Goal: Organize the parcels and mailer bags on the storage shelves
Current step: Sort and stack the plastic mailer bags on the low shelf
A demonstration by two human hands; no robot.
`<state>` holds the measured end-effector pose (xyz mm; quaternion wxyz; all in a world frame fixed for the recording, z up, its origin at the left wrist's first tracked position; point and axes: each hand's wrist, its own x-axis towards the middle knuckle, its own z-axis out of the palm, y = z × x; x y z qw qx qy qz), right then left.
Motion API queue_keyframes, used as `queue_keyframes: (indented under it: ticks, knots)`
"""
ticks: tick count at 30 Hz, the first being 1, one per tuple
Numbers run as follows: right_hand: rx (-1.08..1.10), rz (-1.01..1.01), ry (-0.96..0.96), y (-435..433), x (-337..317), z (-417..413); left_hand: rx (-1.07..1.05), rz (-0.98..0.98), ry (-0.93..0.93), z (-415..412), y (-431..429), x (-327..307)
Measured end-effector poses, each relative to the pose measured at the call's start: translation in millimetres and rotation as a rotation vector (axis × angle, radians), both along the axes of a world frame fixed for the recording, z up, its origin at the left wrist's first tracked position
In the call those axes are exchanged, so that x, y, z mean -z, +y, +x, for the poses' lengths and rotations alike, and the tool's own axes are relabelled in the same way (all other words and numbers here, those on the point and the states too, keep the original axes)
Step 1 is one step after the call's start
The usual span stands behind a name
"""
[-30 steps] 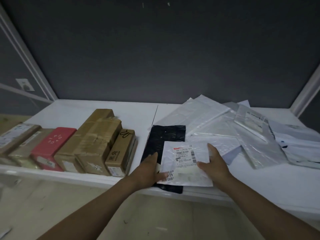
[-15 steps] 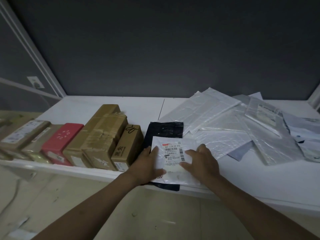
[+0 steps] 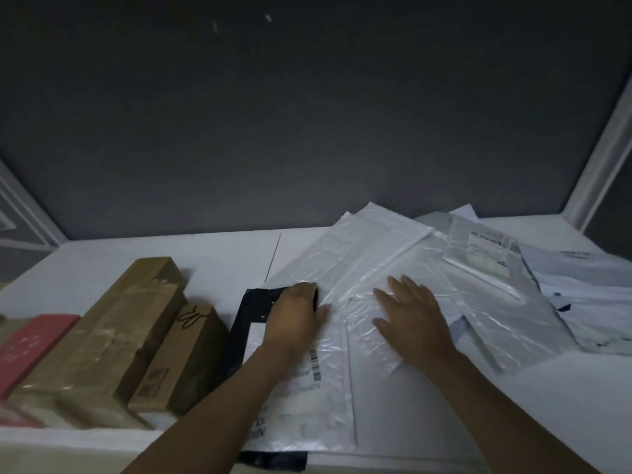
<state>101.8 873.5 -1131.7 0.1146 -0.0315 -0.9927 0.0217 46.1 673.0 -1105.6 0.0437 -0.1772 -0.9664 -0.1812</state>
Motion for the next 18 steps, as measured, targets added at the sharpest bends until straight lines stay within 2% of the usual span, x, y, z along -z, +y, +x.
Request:
queue_keyframes:
  ticks: [2,5,8,11,15,18]
  knots:
    - [-0.053,0.025,0.051,1.8,2.3,-10.9,-0.004,0.024,0.036,-11.2,18.0,-0.2]
    - [-0.135,0.019,0.027,-4.3,7.0,-26.8,-0.006,-0.009,0.095,-33.6,35.9,8.8]
    - [-0.133,-0.008,-0.016,-4.4,13.1,-36.8,-0.046,-0.094,0.046,-49.7,45.4,14.6]
    - [-0.103,-0.020,-0.036,6.7,17.7,-40.1,-0.034,-0.175,0.089,-60.4,51.9,22.0]
    - [-0.089,-0.001,-0.025,21.7,17.9,-42.4,-0.038,-0.150,0.100,-66.0,63.4,21.7]
    - [-0.059,-0.004,0.001,29.0,19.6,-38.4,-0.023,-0.076,0.038,-62.8,68.6,20.5]
